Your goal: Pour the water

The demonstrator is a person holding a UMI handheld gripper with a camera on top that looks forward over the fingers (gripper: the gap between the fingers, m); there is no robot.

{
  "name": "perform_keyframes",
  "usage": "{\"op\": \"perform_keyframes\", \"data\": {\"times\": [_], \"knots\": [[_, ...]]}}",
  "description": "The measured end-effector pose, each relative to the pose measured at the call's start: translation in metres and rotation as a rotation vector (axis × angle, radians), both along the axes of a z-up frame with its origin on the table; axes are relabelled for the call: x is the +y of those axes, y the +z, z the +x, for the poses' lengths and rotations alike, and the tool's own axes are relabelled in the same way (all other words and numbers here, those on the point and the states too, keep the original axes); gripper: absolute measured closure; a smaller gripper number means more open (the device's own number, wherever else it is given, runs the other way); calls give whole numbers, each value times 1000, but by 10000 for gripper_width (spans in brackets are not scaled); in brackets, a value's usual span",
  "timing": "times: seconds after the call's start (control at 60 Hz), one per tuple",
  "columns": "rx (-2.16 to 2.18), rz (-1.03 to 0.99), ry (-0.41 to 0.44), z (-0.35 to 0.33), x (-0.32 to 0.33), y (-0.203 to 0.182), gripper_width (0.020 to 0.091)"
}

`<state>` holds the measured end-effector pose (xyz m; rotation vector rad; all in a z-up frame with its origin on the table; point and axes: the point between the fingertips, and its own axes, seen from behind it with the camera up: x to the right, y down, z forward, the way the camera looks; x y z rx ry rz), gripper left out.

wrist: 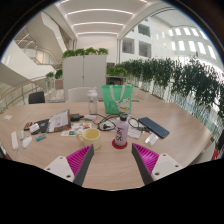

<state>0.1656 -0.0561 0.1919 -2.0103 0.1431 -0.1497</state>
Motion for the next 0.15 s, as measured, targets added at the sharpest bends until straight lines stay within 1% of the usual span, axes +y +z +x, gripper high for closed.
{"op": "perform_keyframes", "data": {"times": [0.067, 0.15], "knots": [[-26, 5, -12, -19, -33, 23, 279], [-5, 3, -14, -45, -63, 41, 276]]}}
